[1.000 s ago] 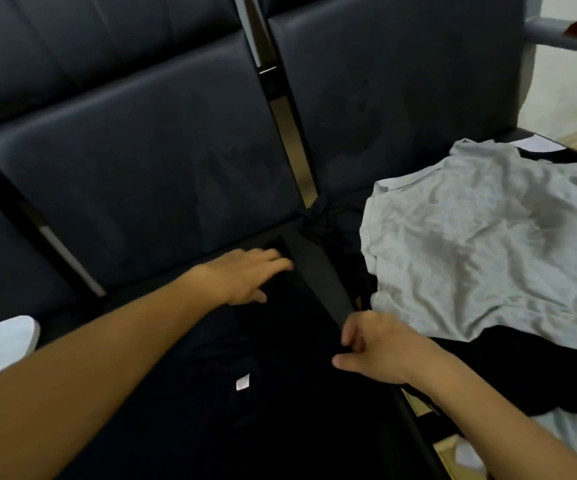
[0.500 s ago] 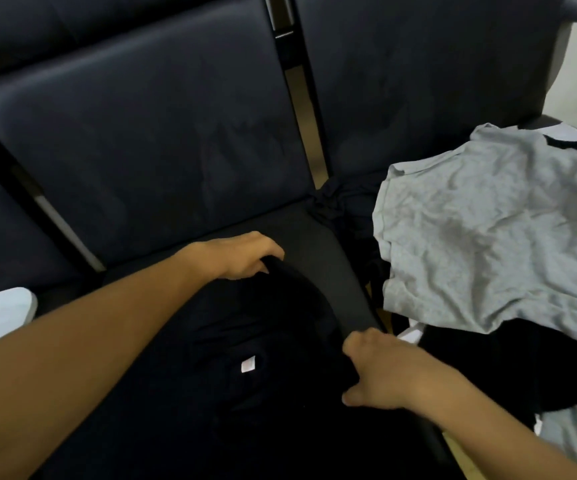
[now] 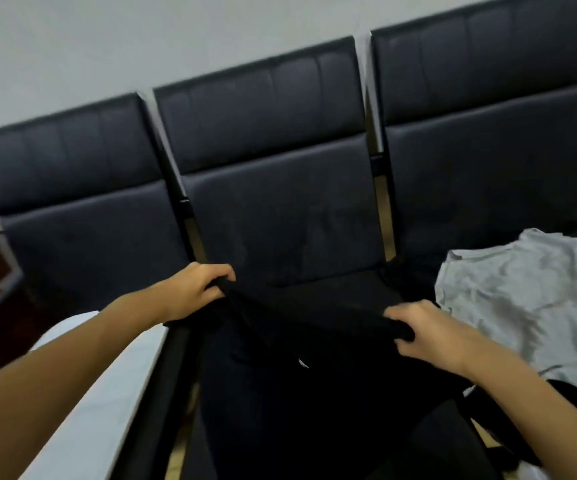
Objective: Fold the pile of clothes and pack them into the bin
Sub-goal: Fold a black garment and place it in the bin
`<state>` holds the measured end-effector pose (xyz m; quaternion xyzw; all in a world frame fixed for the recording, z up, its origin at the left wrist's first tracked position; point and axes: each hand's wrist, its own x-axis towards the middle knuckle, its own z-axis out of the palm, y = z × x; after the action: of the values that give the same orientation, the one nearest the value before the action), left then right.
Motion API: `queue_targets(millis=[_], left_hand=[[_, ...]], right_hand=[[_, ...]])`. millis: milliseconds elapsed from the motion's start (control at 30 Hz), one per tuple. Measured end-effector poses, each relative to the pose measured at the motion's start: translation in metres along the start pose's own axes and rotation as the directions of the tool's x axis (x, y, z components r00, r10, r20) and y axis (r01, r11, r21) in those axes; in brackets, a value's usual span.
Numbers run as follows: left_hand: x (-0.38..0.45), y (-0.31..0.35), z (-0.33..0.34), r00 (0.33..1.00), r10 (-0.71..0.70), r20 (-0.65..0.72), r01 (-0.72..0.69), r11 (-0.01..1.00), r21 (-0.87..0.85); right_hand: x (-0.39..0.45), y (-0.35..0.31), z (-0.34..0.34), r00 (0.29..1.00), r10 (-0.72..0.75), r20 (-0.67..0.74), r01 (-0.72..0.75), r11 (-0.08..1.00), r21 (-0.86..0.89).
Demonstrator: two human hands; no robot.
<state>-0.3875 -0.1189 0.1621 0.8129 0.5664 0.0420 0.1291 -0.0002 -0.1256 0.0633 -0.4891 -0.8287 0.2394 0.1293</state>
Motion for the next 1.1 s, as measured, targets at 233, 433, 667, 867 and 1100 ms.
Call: queue_targets(millis=[233, 433, 667, 867, 1100], left_hand=[[-0.122, 0.031, -0.078, 0.948, 0.080, -0.309, -0.067, 0.996, 0.050], [-0.192, 0.083, -0.118, 0.816, 0.042, -0.577, -0.167, 0.972, -0.166], [-0.245, 0.106, -0.124, 0.763, 0.041, -0.646, 0.016, 0.997, 0.082], [-0.278, 0.119, -0.126, 0.797, 0.024, -0.603, -0.075, 0.996, -0.058], [-0.278, 0.102, -0.104, 0.915, -0.056, -0.399, -0.104, 0.923, -0.370]], right_hand=[[-0.030, -0.106, -0.102, 0.909, -0.292, -0.298, 0.254, 0.954, -0.158], [-0.079, -0.195, -0.178, 0.833, -0.323, -0.450, 0.314, 0.945, -0.097], [-0.123, -0.230, -0.205, 0.811, -0.312, -0.494, 0.215, 0.946, -0.244], [-0.162, -0.218, -0.217, 0.962, -0.209, -0.173, 0.181, 0.970, -0.163], [-0.155, -0.194, -0.219, 0.968, -0.114, 0.223, 0.073, 0.980, 0.183]])
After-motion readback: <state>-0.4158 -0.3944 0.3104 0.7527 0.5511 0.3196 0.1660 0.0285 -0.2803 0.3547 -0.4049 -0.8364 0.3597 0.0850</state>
